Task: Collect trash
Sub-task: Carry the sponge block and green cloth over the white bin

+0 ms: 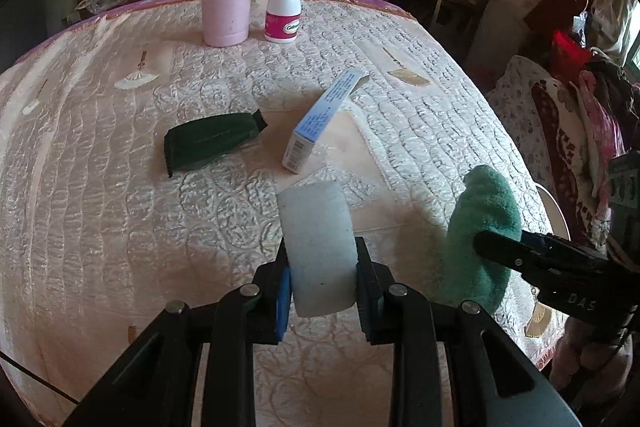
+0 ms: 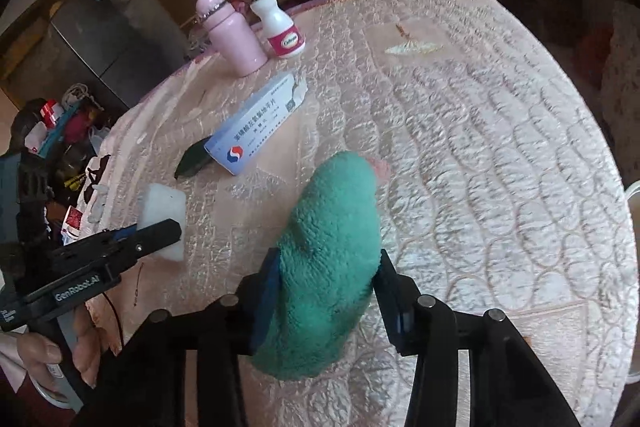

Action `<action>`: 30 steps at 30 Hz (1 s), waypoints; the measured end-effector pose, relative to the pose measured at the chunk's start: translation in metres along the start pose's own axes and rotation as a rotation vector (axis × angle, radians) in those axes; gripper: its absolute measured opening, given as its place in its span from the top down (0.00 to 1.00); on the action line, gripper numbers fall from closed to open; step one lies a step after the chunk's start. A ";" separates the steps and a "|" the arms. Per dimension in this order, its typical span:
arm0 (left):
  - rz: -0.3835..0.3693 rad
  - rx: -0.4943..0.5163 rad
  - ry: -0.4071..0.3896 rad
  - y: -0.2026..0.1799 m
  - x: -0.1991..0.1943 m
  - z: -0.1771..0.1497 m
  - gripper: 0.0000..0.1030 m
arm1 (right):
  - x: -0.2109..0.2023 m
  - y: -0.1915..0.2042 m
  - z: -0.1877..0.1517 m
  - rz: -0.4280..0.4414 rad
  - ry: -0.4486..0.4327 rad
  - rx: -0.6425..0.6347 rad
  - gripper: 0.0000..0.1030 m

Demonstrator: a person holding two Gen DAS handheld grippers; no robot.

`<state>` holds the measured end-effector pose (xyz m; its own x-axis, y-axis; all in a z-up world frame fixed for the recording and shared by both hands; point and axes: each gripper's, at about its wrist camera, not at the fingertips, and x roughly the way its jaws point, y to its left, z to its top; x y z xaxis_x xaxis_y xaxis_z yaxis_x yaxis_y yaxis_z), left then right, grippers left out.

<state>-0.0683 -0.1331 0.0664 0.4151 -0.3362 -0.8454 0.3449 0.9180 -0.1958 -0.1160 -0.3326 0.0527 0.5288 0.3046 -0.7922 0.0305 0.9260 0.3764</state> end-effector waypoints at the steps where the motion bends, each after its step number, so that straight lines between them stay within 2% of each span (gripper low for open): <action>1: 0.000 0.002 -0.002 -0.002 0.000 0.000 0.72 | -0.004 -0.001 0.000 -0.002 -0.005 -0.002 0.53; 16: -0.005 0.106 -0.046 -0.069 0.001 0.002 0.72 | -0.051 -0.026 -0.004 -0.074 -0.084 -0.012 0.53; 30: -0.047 0.218 -0.032 -0.146 0.020 0.001 0.72 | -0.094 -0.093 -0.019 -0.144 -0.140 0.092 0.53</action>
<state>-0.1100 -0.2742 0.0788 0.4199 -0.3869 -0.8210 0.5366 0.8354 -0.1193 -0.1846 -0.4432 0.0837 0.6261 0.1305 -0.7687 0.1881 0.9315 0.3113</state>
